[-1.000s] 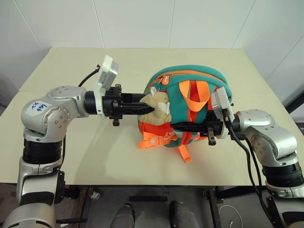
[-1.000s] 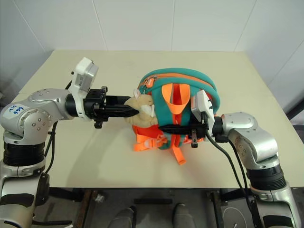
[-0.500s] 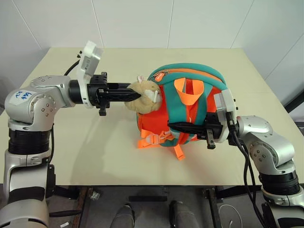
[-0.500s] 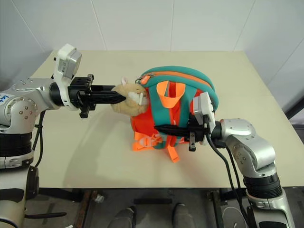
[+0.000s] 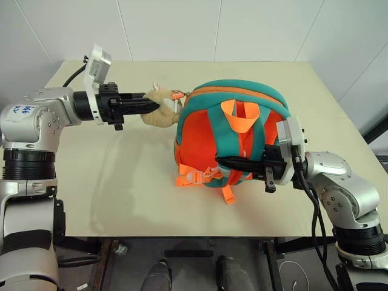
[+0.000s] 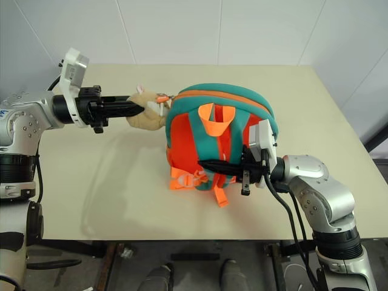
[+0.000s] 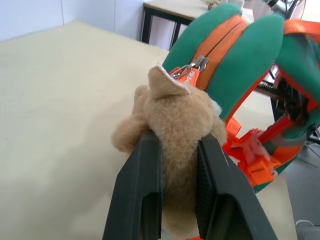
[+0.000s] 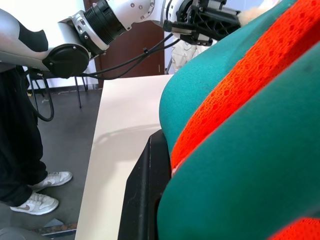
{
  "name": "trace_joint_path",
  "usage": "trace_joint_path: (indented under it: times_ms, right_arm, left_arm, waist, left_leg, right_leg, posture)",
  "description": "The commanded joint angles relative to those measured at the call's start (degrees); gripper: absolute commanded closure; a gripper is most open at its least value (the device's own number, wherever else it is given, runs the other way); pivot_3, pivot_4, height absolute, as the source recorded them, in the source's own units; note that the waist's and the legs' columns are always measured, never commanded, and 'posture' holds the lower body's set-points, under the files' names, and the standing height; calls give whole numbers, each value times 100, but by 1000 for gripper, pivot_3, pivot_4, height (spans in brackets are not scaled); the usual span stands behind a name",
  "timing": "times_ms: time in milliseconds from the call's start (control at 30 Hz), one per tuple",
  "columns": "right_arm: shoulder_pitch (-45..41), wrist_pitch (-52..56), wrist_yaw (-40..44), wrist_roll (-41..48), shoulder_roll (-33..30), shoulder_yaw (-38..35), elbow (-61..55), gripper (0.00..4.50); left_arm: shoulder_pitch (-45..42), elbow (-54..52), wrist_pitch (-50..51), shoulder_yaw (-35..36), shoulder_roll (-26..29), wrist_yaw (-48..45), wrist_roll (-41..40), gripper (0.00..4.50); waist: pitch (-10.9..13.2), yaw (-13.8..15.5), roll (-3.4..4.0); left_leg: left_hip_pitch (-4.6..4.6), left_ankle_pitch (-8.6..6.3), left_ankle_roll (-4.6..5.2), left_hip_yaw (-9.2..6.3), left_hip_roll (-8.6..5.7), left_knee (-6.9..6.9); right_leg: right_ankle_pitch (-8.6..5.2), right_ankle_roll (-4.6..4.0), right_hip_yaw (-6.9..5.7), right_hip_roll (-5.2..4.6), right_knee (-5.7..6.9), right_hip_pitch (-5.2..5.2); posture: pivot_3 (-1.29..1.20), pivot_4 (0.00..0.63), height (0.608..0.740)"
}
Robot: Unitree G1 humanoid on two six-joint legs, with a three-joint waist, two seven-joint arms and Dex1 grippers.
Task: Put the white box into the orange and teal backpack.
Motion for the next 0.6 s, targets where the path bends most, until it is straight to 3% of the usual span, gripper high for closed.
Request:
trace_joint_path:
  times_ms: [33, 367, 600]
  right_arm:
    - [36, -97, -49, 125, -37, -203, -243, 4500]
    - [48, -16, -101, 135, -61, -154, -291, 4500]
    - [43, 166, -176, 144, -91, -68, -343, 4500]
  left_arm:
    - [10, 494, -336, -222, 199, -17, 585, 4046]
    - [74, 1240, -803, -1121, -90, -164, 1631, 4066]
    - [102, 1559, -1006, -1537, -772, -179, 2058, 4066]
  waist:
    - [0, 0, 1]
    - [0, 6, 0]
    - [0, 12, 0]
  left_leg:
    - [1, 0, 0, 0, 0, -1]
    - [2, 0, 0, 2, 1, -1]
    - [0, 0, 0, 2, 0, 0]
  right_leg:
    - [0, 0, 0, 0, 1, 0]
    - [0, 0, 0, 0, 1, 0]
    - [0, 0, 0, 0, 1, 0]
  posture:
    - [0, 150, 740]
    - [0, 150, 740]
    - [0, 150, 740]
